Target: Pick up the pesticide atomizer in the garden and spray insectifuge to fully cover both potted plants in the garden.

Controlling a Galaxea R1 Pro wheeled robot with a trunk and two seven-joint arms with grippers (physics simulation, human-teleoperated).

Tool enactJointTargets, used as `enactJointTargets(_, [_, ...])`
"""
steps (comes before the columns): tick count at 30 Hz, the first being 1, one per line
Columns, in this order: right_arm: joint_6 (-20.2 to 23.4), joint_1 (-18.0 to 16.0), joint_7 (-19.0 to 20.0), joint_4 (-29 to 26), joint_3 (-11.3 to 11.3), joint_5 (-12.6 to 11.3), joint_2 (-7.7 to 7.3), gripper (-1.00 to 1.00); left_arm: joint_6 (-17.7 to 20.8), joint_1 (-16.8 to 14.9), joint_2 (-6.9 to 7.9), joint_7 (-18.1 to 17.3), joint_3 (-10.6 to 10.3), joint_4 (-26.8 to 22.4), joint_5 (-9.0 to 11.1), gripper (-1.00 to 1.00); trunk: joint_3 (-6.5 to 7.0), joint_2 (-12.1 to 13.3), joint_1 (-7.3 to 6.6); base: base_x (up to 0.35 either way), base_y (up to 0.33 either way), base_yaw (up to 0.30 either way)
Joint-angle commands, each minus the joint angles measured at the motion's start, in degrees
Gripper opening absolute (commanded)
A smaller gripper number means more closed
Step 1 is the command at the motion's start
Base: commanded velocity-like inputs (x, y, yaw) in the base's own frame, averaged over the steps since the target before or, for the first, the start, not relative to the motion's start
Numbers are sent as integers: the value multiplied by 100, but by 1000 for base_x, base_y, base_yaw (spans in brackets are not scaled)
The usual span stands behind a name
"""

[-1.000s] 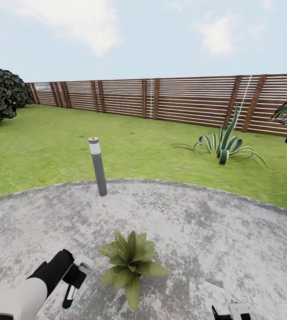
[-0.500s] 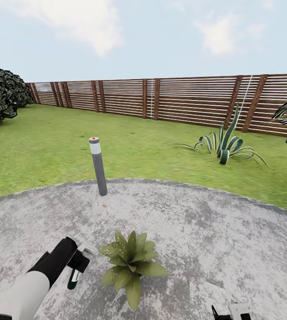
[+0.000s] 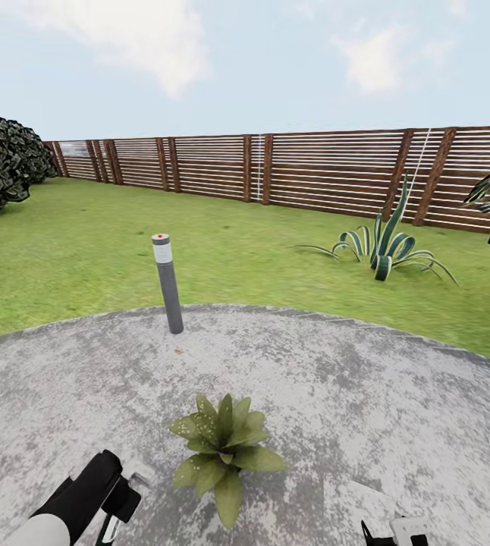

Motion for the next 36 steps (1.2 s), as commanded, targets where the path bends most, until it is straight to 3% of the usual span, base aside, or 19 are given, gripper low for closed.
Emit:
enactJointTargets(1, [-18, -3, 38, 0, -48, 10, -1, 100, 11, -1, 11, -44, -7, 30, -48, -100, -5, -2, -1, 0, 0, 67])
enactJointTargets(4, [-18, -3, 37, 0, -49, 7, -3, 100, -10, -1, -6, -19, 431, 111, 43, -100, -5, -2, -1, 0, 0, 198])
enactJointTargets(7, [-18, -3, 36, 0, -49, 7, -3, 100, -15, 0, -12, -15, 550, 108, 67, -100, -5, -2, -1, 0, 0, 267])
enactJointTargets(20, [-18, -3, 28, 0, -52, -1, -3, 100, -24, 17, -130, -14, 524, 173, 30, -100, -5, -2, -1, 9, -58, 264])
enactJointTargets(36, [-18, -3, 28, 0, -49, -2, -3, 100, -24, 17, -145, -14, 523, 127, 23, -100, -5, -2, -1, 47, -268, 45])
